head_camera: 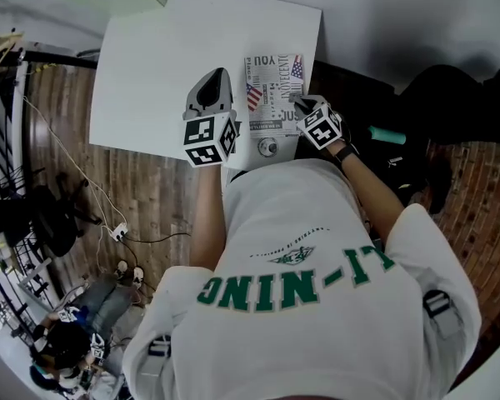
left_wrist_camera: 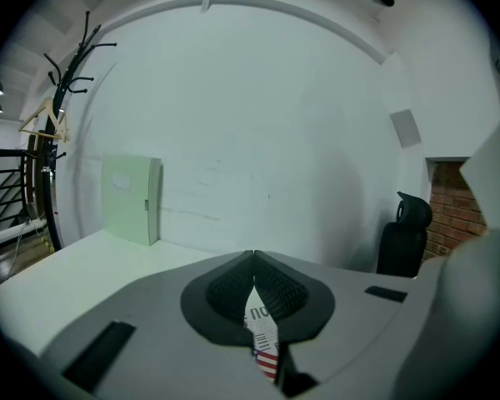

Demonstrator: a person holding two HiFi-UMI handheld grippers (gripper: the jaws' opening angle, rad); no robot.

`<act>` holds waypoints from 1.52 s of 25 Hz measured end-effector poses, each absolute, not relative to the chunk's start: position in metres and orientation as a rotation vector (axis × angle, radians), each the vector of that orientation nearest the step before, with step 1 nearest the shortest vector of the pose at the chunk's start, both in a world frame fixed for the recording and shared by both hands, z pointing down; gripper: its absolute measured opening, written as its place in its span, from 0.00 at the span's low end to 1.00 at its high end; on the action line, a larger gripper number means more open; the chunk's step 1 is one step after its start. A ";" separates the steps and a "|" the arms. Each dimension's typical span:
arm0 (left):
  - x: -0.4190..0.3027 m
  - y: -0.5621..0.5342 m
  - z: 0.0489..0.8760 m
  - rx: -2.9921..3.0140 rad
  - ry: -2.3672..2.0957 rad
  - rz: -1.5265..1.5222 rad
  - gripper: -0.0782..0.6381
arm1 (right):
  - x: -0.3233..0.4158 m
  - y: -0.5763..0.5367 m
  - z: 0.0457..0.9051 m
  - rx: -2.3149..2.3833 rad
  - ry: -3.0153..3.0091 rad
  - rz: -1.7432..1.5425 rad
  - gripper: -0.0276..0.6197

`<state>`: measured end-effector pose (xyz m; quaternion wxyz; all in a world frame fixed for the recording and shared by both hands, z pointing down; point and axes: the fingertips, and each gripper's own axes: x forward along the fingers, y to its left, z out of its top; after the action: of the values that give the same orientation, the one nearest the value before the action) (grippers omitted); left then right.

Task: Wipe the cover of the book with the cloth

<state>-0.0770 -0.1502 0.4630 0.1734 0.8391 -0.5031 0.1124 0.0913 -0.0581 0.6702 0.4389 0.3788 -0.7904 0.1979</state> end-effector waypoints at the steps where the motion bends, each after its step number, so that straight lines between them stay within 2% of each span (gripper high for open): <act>1: -0.074 -0.151 0.463 2.386 -1.418 0.320 0.13 | 0.096 -0.057 0.670 0.954 -1.959 0.498 0.11; 7: -0.065 -0.149 0.461 2.405 -1.406 0.328 0.13 | 0.094 -0.059 0.670 0.992 -1.937 0.586 0.11; 11: -0.077 -0.145 0.462 2.380 -1.438 0.334 0.13 | 0.039 -0.060 0.657 0.885 -2.060 0.640 0.11; 16: -0.096 -0.139 0.462 2.341 -1.495 0.336 0.13 | -0.041 -0.057 0.652 0.666 -2.140 0.519 0.11; 20: -0.106 -0.133 0.463 2.320 -1.522 0.339 0.13 | -0.060 -0.054 0.670 0.594 -2.113 0.448 0.11; 25: -0.109 -0.131 0.467 2.308 -1.524 0.347 0.13 | -0.036 -0.052 0.674 0.640 -2.109 0.428 0.11; 38: -0.061 -0.142 0.471 2.390 -1.391 0.348 0.13 | 0.104 -0.033 0.671 1.001 -1.932 0.621 0.11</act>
<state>-0.0610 -0.1420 0.4713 0.1766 0.8441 -0.4912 0.1228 0.1037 -0.0334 0.6714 0.4252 0.4004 -0.7728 0.2483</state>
